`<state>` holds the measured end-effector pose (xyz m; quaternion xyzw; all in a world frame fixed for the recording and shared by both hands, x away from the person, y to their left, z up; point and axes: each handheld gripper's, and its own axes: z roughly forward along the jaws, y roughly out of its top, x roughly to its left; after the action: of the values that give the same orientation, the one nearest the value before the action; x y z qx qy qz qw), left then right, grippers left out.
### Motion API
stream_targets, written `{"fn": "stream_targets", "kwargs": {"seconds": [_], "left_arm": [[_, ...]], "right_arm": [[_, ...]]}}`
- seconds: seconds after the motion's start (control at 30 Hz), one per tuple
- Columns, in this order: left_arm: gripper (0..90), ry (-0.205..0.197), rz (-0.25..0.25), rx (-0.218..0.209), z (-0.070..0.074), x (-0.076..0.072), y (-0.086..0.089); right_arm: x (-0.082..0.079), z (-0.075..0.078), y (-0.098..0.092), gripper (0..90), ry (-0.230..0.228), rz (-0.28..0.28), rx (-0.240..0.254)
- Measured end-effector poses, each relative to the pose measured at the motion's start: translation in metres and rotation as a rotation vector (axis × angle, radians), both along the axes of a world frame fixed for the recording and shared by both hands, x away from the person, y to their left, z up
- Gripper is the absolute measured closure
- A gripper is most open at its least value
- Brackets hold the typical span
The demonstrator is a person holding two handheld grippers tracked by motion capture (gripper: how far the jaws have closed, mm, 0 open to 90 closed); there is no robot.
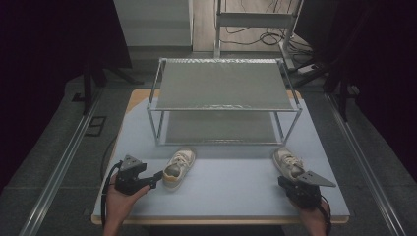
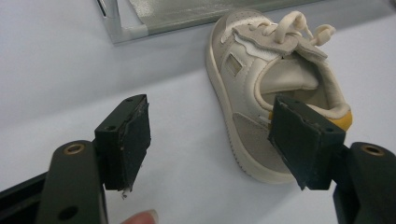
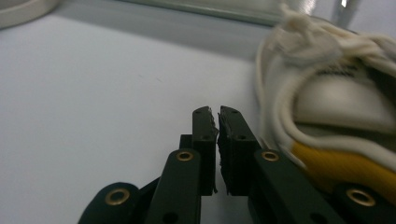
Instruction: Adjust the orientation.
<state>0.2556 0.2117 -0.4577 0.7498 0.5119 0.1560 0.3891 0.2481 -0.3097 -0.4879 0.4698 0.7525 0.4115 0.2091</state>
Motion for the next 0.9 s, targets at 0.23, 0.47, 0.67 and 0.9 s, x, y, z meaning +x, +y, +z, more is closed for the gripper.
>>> {"fn": "stream_targets", "kwargs": {"seconds": [0.23,0.47,0.67,0.9], "left_arm": [[28.8,-0.006,0.004,-0.004,0.003,-0.001,0.002],[28.4,-0.005,0.010,-0.026,0.004,-0.002,0.004],[28.4,-0.019,0.007,-0.025,0.008,-0.004,0.004],[28.5,-0.027,-0.030,-0.057,0.019,-0.010,0.002]], "right_arm": [[0.002,0.000,-0.022,85.3,0.031,-0.066,0.031],[0.004,-0.001,-0.031,84.4,0.045,-0.064,0.047],[-0.001,0.010,-0.025,75.5,-0.003,-0.004,0.053],[-0.010,0.036,-0.016,57.3,-0.099,0.070,0.057]]}}
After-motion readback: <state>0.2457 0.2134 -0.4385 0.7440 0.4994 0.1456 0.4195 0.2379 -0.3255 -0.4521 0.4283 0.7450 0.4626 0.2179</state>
